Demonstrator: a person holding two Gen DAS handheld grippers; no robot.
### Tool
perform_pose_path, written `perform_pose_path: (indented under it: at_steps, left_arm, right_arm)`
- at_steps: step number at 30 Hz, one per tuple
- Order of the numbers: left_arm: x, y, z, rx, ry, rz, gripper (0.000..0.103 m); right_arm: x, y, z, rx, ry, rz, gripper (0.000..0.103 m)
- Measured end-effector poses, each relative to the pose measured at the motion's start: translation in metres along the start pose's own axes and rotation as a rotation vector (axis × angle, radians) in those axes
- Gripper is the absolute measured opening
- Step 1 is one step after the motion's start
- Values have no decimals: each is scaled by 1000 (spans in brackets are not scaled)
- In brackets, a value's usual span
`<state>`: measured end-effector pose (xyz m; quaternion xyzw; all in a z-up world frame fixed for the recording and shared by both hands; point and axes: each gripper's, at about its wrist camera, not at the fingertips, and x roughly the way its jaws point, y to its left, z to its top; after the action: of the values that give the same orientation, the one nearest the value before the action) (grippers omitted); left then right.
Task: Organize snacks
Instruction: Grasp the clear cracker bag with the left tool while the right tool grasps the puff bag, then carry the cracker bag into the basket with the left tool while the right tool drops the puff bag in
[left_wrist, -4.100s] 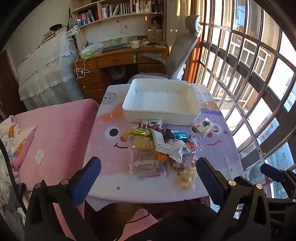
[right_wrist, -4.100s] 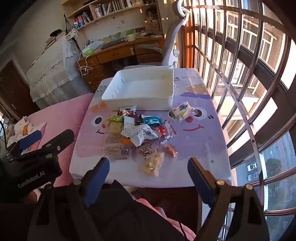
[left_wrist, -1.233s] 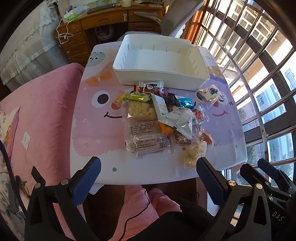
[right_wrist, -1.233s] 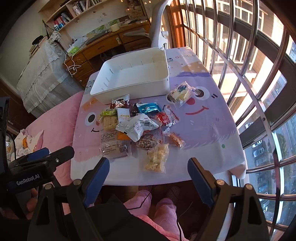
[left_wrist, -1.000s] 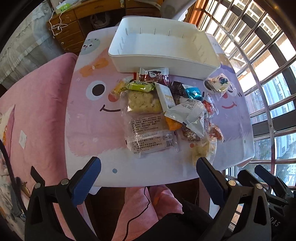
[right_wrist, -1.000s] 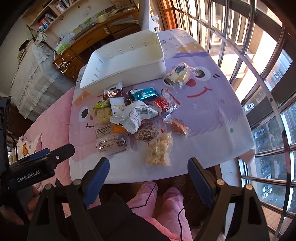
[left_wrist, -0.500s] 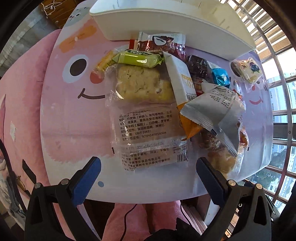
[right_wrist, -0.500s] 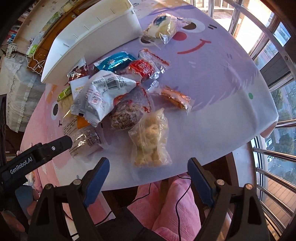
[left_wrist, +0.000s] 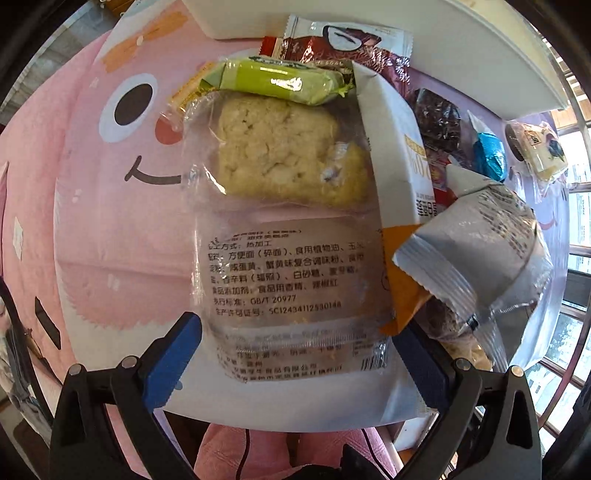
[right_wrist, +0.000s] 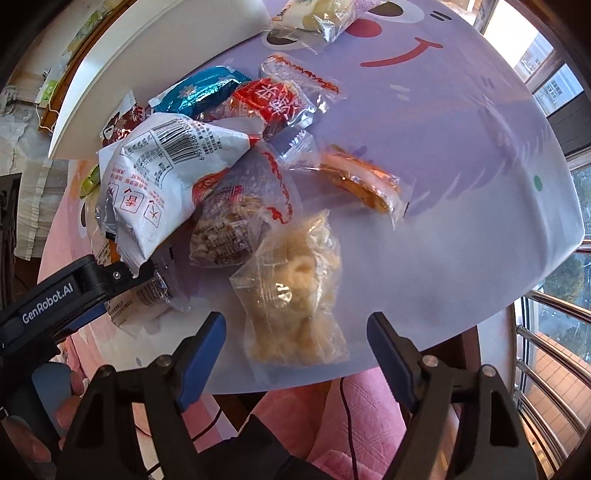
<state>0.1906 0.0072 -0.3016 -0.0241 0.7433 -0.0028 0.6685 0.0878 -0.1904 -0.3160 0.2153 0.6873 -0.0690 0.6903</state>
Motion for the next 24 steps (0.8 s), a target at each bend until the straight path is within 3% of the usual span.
perform_pose_path:
  at_steps: [12, 20, 24]
  left_arm:
    - [38, -4, 19, -70, 4, -13, 99]
    - [43, 2, 16, -75, -9, -40, 77]
    - [51, 11, 20, -75, -8, -68, 73]
  right_arm:
    - [18, 11, 24, -44, 63, -26, 48]
    - [11, 15, 35, -52, 85, -34, 38]
    - [8, 17, 33, -29, 90, -39, 36]
